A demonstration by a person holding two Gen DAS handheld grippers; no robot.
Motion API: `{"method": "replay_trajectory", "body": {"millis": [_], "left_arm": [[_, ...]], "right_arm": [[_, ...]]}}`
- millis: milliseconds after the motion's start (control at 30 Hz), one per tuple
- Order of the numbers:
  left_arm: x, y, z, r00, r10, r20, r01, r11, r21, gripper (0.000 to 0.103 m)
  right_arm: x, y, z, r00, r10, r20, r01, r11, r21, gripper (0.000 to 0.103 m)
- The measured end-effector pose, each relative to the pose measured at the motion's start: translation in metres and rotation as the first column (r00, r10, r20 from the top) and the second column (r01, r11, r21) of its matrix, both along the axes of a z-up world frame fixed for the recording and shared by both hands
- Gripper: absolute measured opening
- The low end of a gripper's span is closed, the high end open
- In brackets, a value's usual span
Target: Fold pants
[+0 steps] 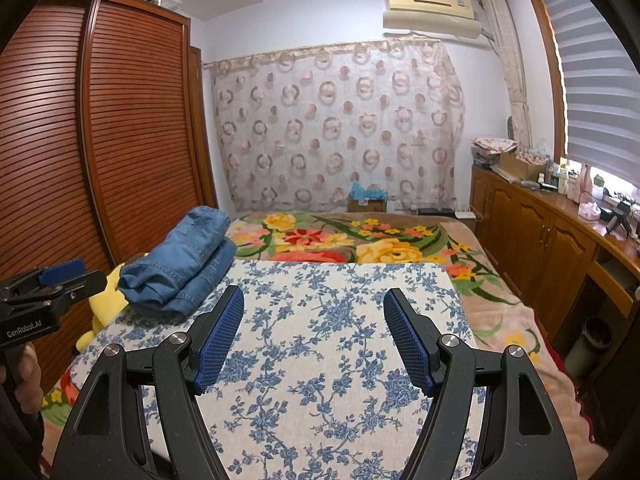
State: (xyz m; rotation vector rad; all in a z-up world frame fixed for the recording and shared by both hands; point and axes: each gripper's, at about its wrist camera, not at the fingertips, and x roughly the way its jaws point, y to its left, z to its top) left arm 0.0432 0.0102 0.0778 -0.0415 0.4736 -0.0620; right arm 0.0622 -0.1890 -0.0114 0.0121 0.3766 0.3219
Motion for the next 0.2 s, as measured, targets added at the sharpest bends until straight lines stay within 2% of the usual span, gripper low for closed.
{"method": "replay_trajectory", "body": {"millis": [200], "left_arm": [[-0.0001,0.0000,-0.0004,1.000,0.000,0.001,0.000,1.000,0.000,0.066]], "right_arm": [[0.0000,0.0004,-0.0001,1.000,-0.001,0.000,0.001,1.000,-0.001,0.074]]}}
